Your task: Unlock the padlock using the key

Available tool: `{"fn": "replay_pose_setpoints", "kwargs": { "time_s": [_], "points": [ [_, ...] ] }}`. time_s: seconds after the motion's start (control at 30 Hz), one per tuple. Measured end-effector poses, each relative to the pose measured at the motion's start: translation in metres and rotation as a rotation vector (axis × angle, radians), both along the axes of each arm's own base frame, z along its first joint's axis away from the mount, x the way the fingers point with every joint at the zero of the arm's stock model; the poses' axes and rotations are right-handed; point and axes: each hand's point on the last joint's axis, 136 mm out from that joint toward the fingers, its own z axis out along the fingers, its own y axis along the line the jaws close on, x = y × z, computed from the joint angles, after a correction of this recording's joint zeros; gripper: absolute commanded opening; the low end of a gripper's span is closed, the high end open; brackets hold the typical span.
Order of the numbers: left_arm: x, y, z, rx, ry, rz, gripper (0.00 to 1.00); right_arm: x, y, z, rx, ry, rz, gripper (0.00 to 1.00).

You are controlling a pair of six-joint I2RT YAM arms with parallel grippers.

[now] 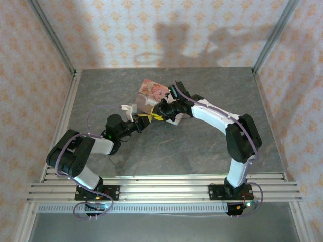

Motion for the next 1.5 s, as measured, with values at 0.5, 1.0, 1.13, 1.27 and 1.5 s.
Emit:
{"fn": "replay_pose_setpoints", "kwargs": {
  "time_s": [0.5,1.0,1.13,1.27,1.5],
  "points": [
    [0.004,0.011,0.003,-0.001,0.001,0.028,0.45,0.001,0.001,0.001,0.007,0.002,-0.007,0.0],
    [0.005,0.02,0.01,-0.093,0.048,-0.001,0.39,0.0,0.001,0.001,0.011,-0.002,-0.008,0.0],
    [0.0,0.013,0.005,-0.116,0.071,-0.054,0.38,0.0,0.001,0.001,0.011,-0.002,-0.007,0.0],
    [-0.003,0.01,0.004,-0.125,0.079,-0.081,0.38,0.0,0.0,0.001,0.012,-0.002,-0.007,0.0],
    [-0.004,0.007,0.0,-0.126,0.084,-0.101,0.37,0.0,0.0,0.001,0.012,-0.002,-0.007,0.0]
  ]
}}
